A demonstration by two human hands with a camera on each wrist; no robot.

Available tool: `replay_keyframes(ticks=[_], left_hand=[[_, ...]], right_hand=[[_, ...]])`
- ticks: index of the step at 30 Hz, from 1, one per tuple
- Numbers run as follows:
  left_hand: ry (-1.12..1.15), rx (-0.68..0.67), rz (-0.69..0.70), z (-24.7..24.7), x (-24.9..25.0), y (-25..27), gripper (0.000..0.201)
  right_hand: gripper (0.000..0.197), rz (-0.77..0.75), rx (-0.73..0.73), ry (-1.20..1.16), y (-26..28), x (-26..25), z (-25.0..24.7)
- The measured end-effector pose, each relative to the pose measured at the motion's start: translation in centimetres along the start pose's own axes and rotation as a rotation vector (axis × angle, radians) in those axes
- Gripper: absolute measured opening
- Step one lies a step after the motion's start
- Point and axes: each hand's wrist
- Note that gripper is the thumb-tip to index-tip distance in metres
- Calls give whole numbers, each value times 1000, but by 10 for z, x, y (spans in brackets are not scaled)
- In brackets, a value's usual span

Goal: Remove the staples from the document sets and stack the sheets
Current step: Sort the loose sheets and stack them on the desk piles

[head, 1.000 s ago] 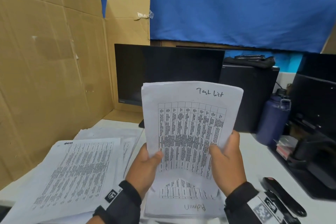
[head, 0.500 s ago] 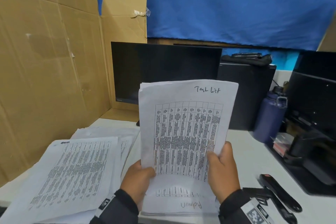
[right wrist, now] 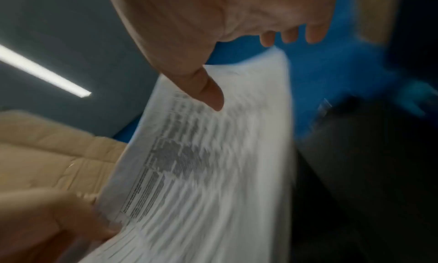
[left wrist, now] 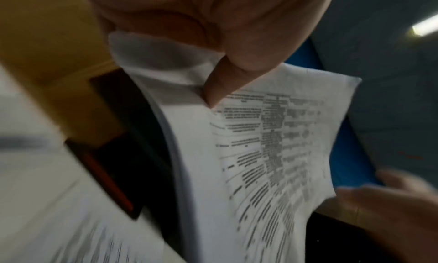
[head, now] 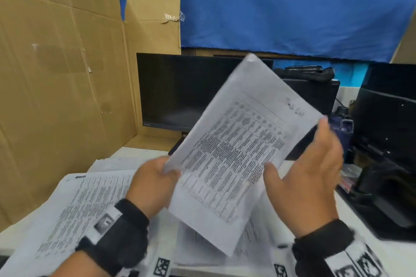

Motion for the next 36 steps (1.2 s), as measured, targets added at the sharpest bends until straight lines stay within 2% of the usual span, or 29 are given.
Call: replay_keyframes(ticks=[2, 4, 5, 7, 8, 10, 11, 12, 13, 14, 16, 17, 19, 20, 21, 22, 23, 24, 26, 29, 32, 36], left_hand=[[-286, -17, 117, -15, 20, -8, 25], [-541, -45, 250, -25, 43, -12, 26], [-648, -44, 336, -28, 55, -11, 24], [-860, -47, 502, -28, 79, -6, 17], [-960, -66, 554, -26, 89, -2, 14], [-1087, -61, 619, -25, 104, 3, 16], [-1104, -7, 644, -27, 111, 4, 13], [-1087, 64, 675, -31, 113, 3, 6], [-1021, 173, 690, -35, 111, 1, 21], [-935, 262, 658, -39, 105, -2, 47], [-610, 350, 487, -46, 94, 0, 98], [-367, 340, 387, -47, 88, 2, 114], [76, 189, 176, -37, 73, 6, 124], [227, 75, 81, -28, 64, 9, 117], [361, -36, 15, -18, 54, 11, 102], [479, -92, -26, -6, 42, 9, 77], [562, -81, -57, 5, 34, 10, 51], [599, -34, -80, 15, 29, 11, 35], [552, 101, -59, 30, 23, 14, 28], [405, 208, 42, 42, 24, 21, 21], [381, 200, 12, 51, 18, 26, 17], [381, 164, -39, 57, 3, 29, 23]], right_hand=[[97, -282, 133, 132, 4, -26, -16], [82, -522, 133, 262, 10, -43, -16], [77, -580, 101, 337, 11, -47, -11], [63, -575, 7, 469, 7, -48, -1], [50, -544, -62, 492, 4, -47, 3], [19, -485, -151, 476, -2, -45, 4], [8, -455, -173, 474, -6, -42, 4], [12, -411, -205, 482, -11, -39, 3], [19, -372, -228, 480, -15, -34, 2], [21, -313, -234, 454, -19, -29, -1], [24, -184, -222, 310, -28, -14, -8], [27, -103, -224, 185, -32, -7, -11], [24, 44, -260, -61, -37, 4, -13], [21, 96, -277, -162, -35, 6, -12], [19, 135, -279, -248, -32, 7, -9], [17, 161, -278, -322, -28, 8, -5], [17, 174, -275, -368, -23, 9, 0], [19, 176, -266, -378, -18, 11, 5], [19, 171, -235, -377, -6, 15, 16], [12, 148, -201, -448, 13, 21, 31], [13, 156, -192, -462, 30, 30, 46], [19, 236, -276, -455, 43, 41, 53]])
Point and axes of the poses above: each hand's wrist, its own y-axis away from the middle knuckle, its own z-axis out of the palm, x = y × z, and after that the axes turned 6 degrees about z, right-handed
